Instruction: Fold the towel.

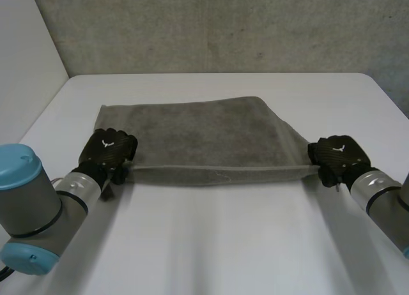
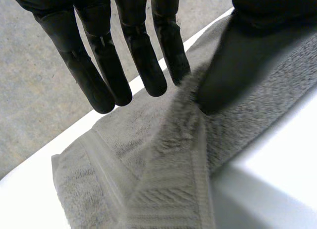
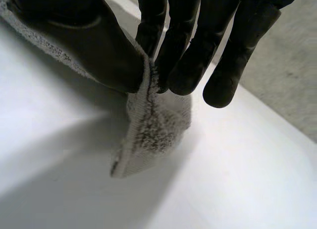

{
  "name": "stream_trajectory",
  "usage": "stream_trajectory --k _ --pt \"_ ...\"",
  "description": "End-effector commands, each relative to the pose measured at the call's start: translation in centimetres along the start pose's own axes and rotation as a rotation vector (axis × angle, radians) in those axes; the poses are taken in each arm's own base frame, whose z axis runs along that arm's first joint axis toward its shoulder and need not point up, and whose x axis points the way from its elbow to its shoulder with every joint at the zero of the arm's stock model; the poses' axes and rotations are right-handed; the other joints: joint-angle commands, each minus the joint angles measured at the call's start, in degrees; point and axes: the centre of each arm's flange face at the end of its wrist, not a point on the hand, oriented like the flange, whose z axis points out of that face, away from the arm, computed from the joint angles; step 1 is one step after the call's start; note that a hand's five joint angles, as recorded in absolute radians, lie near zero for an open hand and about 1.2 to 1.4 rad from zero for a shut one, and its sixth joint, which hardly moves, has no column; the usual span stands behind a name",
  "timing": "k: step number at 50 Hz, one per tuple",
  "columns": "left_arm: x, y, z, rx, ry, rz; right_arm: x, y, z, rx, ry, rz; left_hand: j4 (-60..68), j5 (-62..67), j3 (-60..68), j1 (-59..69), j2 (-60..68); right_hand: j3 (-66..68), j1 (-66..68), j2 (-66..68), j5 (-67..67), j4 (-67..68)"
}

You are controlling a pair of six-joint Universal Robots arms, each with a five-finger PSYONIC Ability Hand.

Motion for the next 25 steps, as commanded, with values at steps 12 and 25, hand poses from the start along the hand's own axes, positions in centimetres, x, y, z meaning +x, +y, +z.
stream_trajectory --k 12,25 --pt "-1.7 1.5 0.0 -0.05 -0.106 0.002 4.3 -0.7 -1.0 0.046 0.139 0.09 -11.03 -21.6 -11.55 -10.97 -11.3 3.82 4.22 5.49 3.62 3.62" --pt "-1.6 1.9 -0.5 -0.073 -0.106 -0.001 4.9 -1.2 -1.1 0.083 0.173 0.101 -10.7 -21.26 -11.22 -10.63 -10.97 3.82 4.22 5.49 3.62 3.62"
